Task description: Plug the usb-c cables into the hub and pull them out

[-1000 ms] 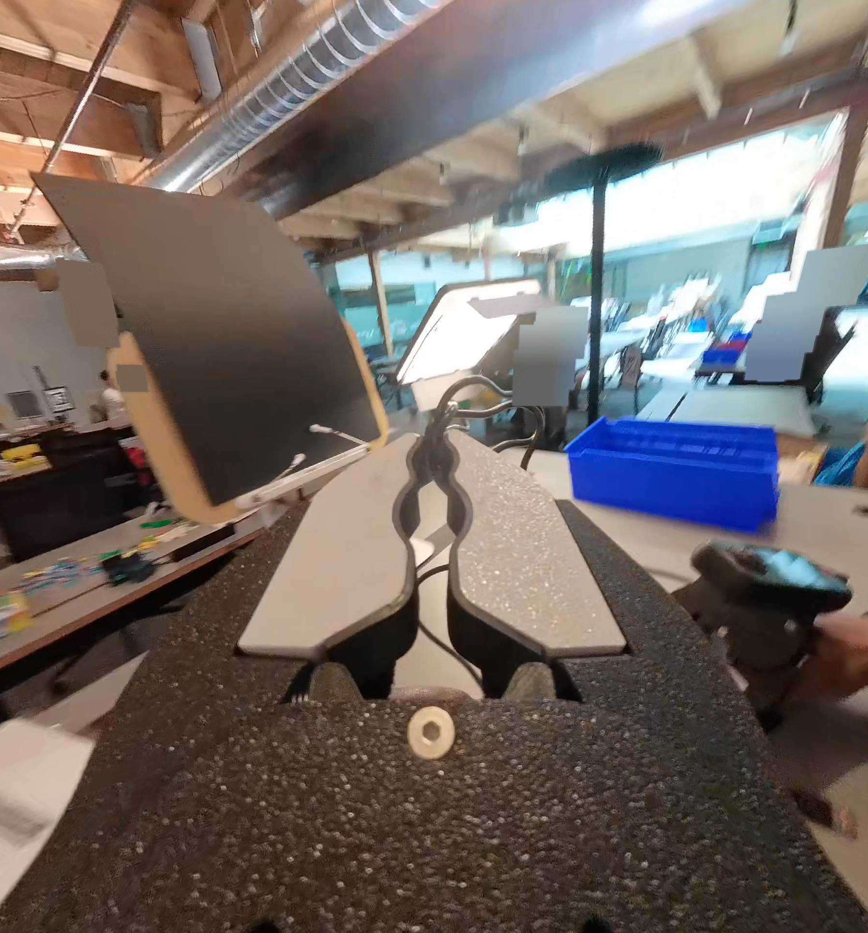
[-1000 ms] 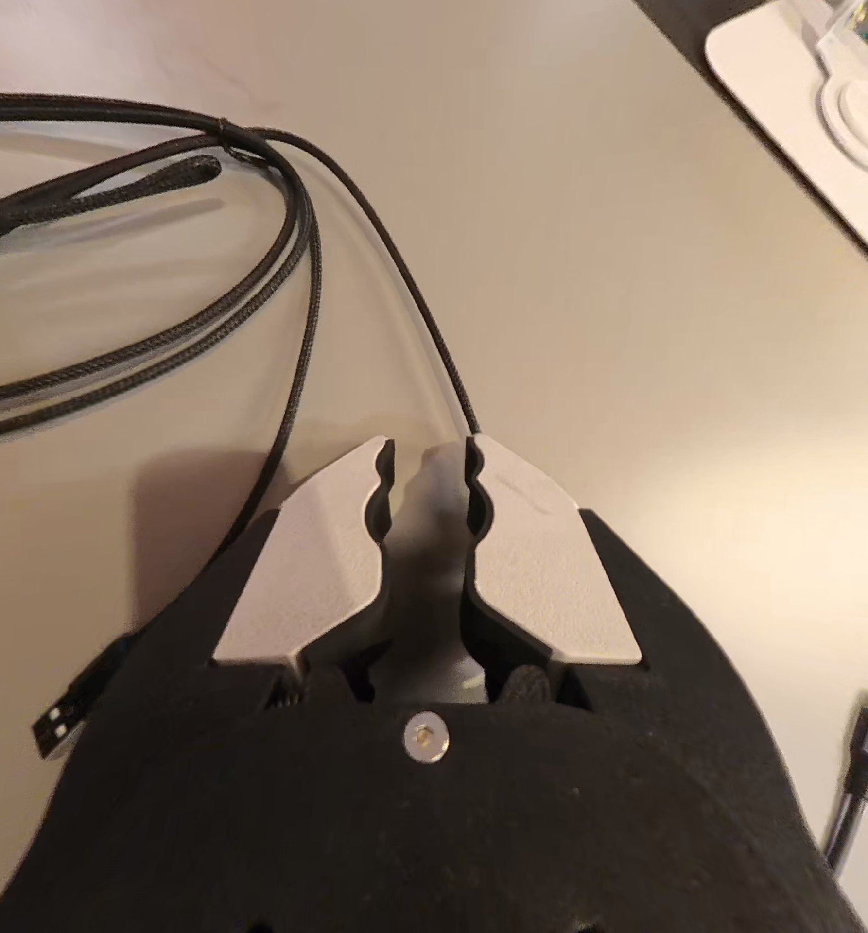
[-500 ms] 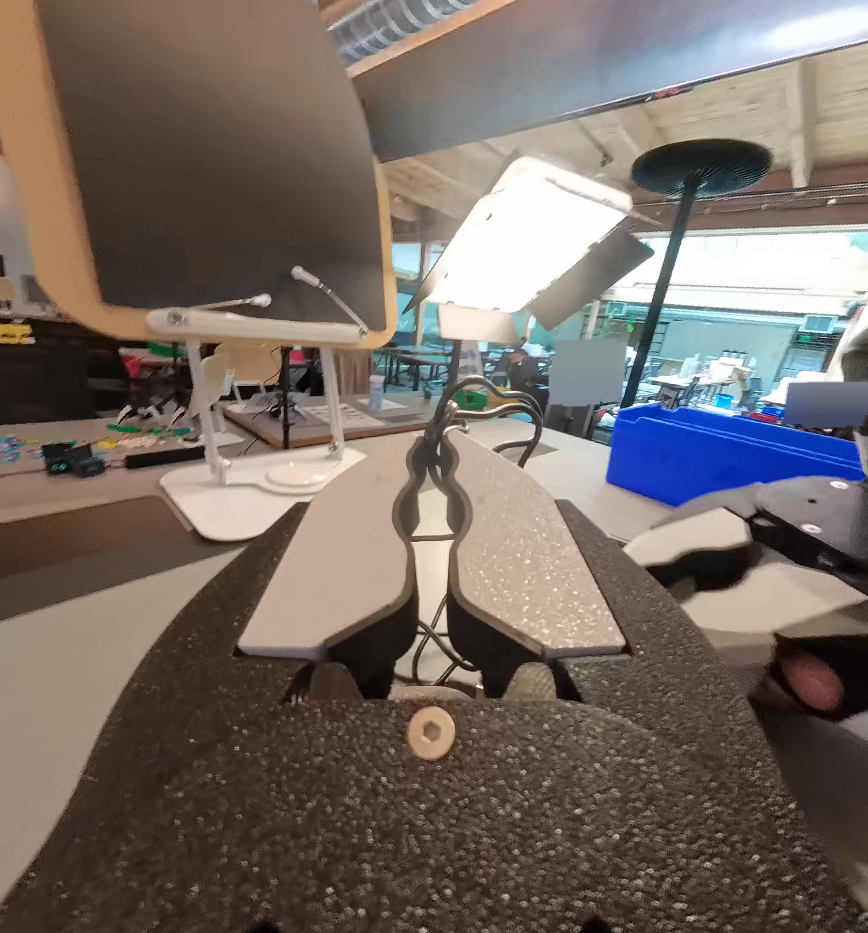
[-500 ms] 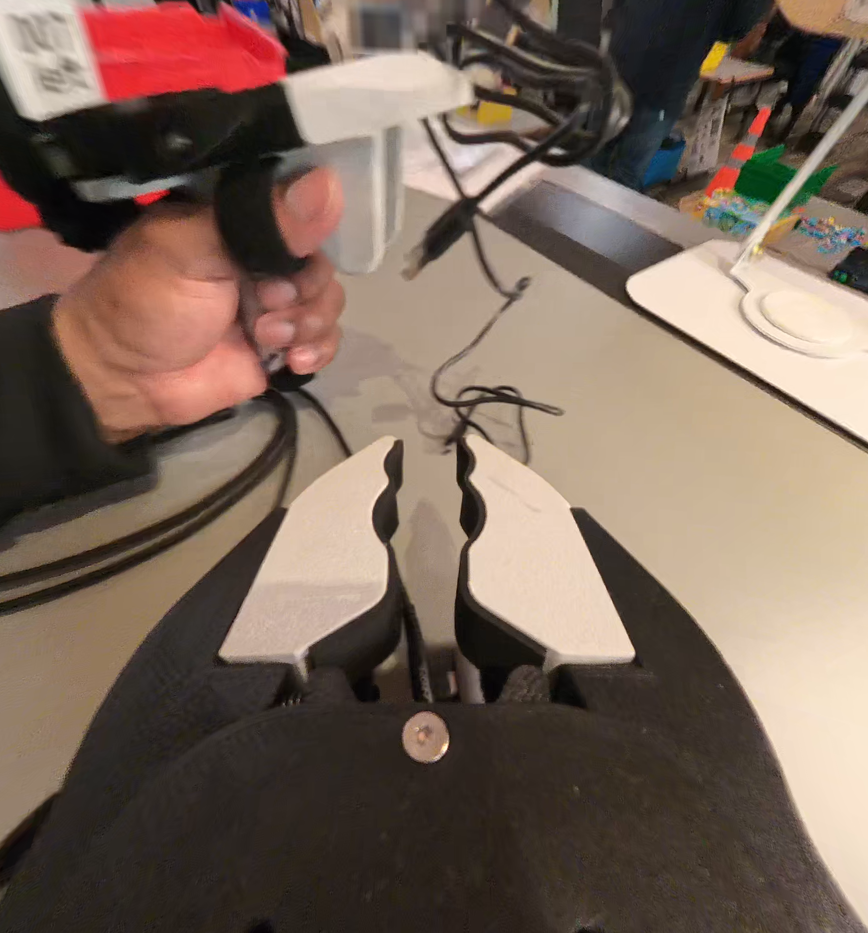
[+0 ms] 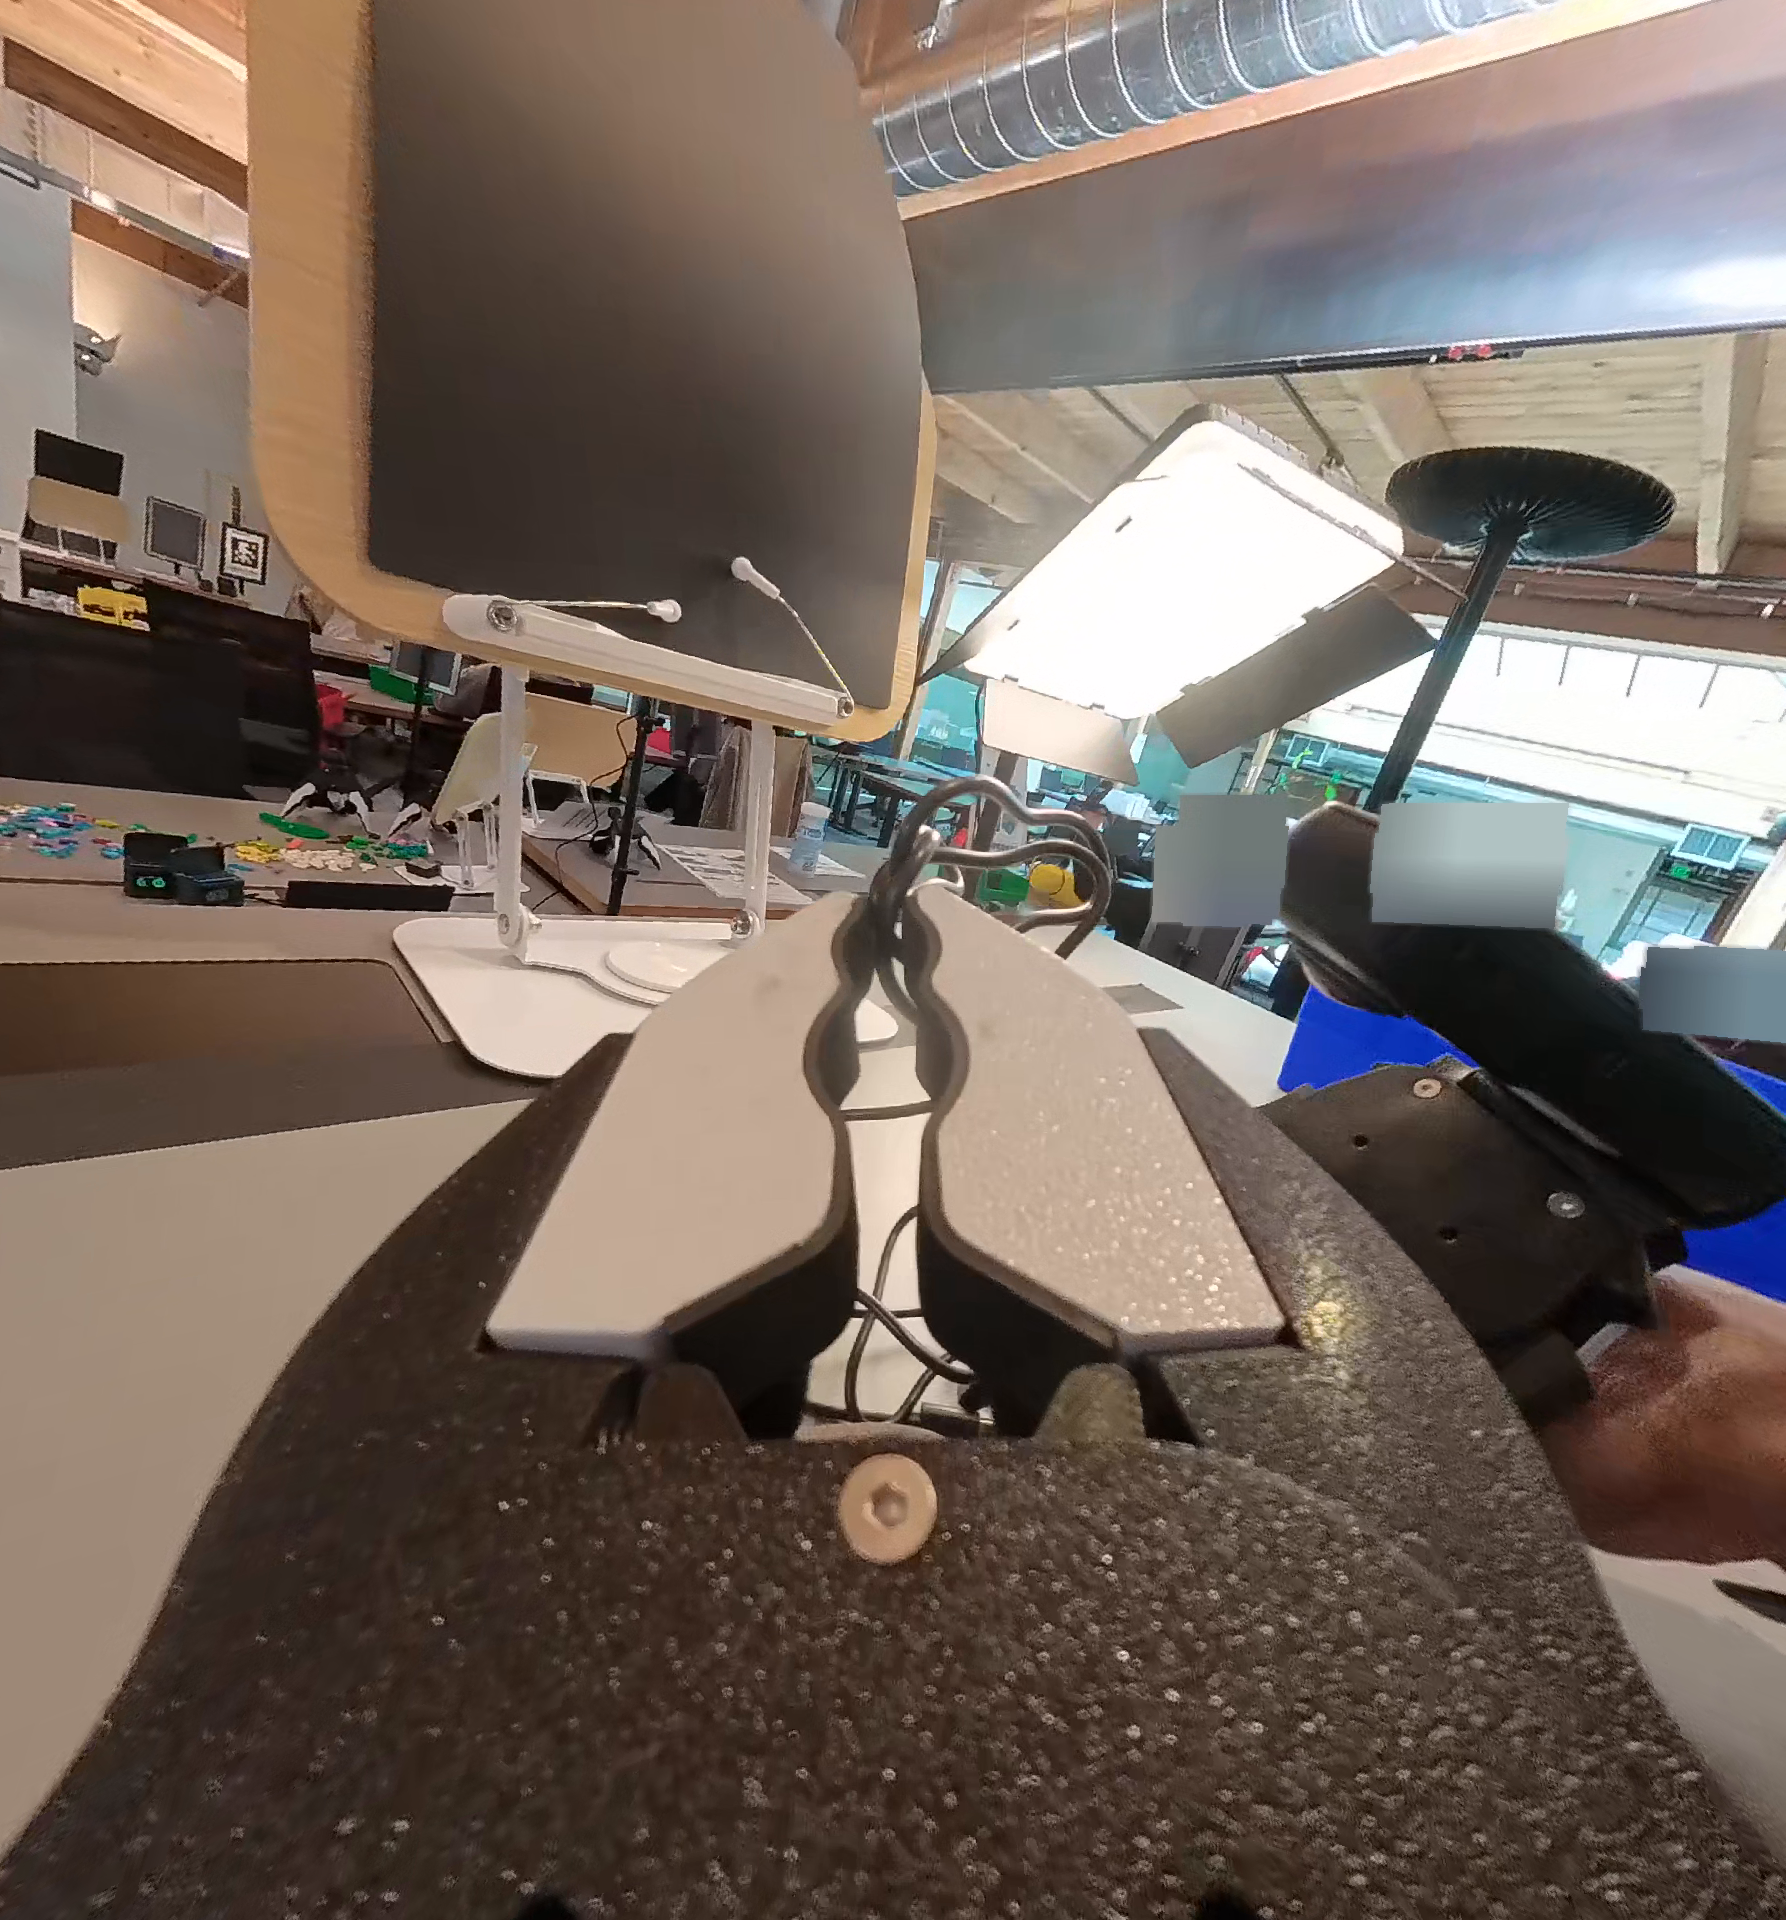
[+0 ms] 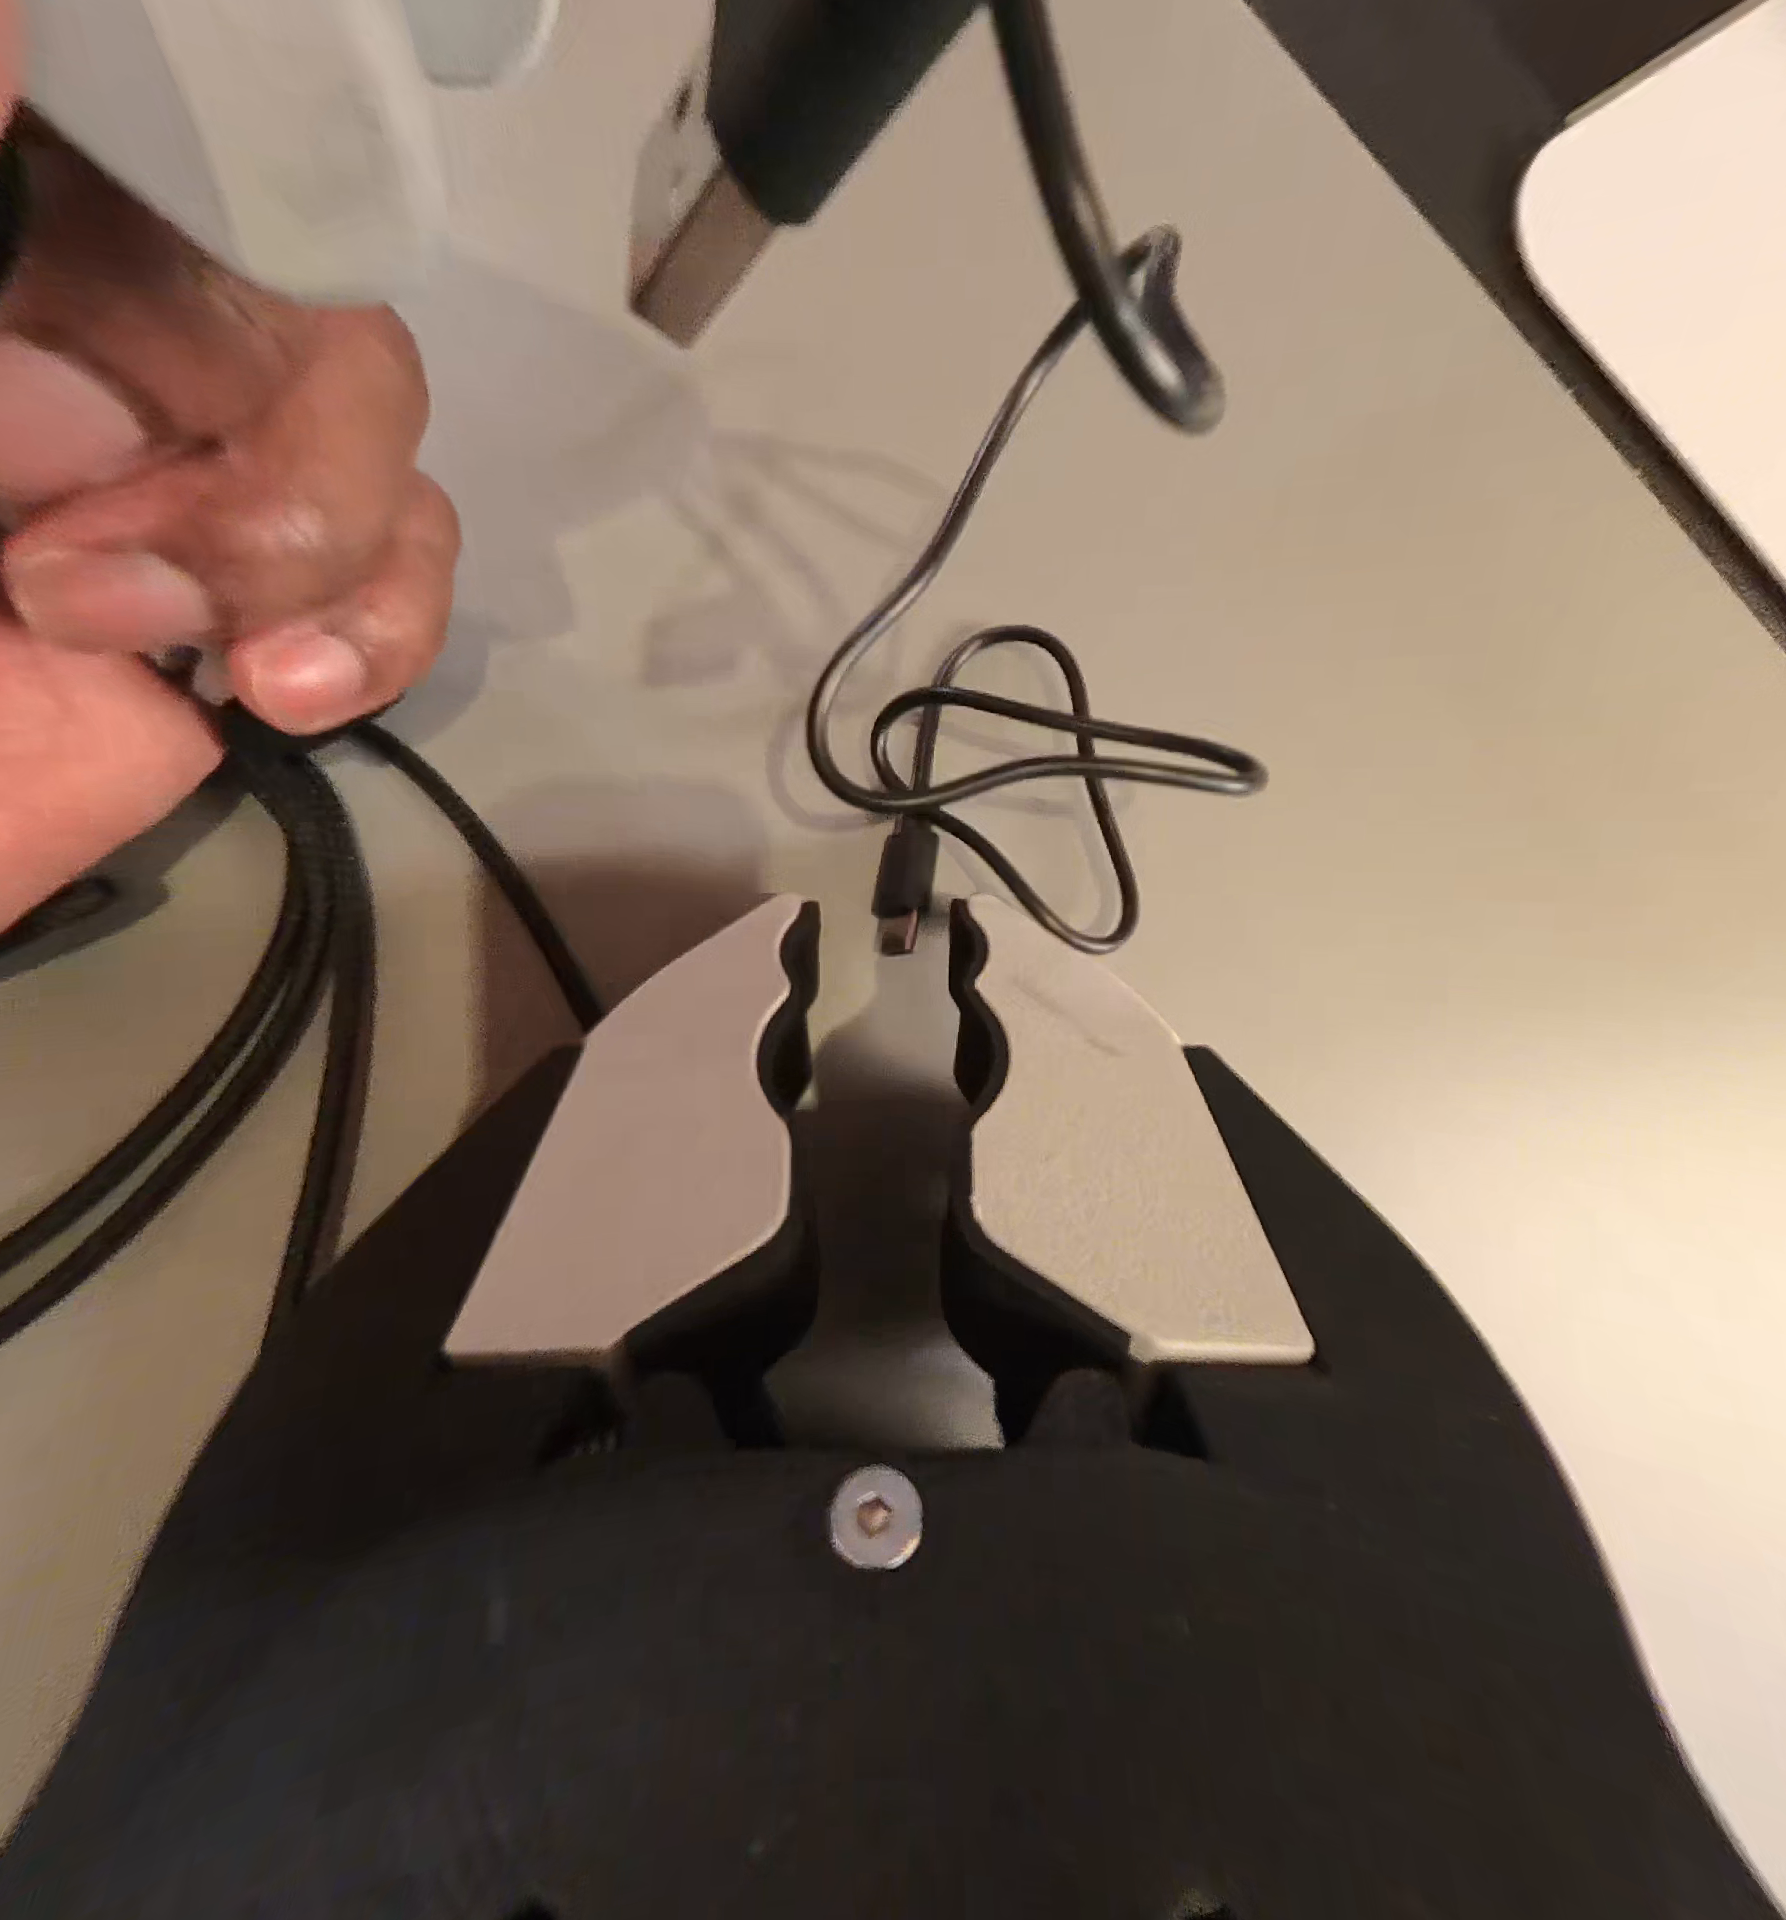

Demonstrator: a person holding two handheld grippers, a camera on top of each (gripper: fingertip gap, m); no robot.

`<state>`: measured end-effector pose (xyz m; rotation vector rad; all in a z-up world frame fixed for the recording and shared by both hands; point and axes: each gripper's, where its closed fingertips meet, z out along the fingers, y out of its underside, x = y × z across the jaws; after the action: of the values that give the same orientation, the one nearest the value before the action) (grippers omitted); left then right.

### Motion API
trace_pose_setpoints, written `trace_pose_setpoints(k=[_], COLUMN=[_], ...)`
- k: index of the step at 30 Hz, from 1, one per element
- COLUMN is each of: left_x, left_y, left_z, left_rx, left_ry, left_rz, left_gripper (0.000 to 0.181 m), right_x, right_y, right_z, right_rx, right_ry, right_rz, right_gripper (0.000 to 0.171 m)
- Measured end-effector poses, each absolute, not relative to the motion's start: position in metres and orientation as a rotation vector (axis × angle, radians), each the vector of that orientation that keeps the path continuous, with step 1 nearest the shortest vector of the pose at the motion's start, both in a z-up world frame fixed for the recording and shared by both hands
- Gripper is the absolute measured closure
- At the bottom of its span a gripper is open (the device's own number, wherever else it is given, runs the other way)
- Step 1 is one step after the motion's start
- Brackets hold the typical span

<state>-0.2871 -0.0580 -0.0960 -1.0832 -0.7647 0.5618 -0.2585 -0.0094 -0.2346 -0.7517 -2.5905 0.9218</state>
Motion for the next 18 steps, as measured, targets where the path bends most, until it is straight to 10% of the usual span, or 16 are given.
trace_pose_setpoints(k=[18], left_x=[-0.303], left_y=[-0.087], left_z=[-0.100], left_rx=[-0.956], left_ry=[-0.904], left_rz=[0.520], left_gripper=[0.169], right_x=[-0.264], right_y=[0.004], right_z=[-0.194], right_rx=[-0.718], right_ry=[-2.562], right_rz=[1.358], right_gripper=[0.163])
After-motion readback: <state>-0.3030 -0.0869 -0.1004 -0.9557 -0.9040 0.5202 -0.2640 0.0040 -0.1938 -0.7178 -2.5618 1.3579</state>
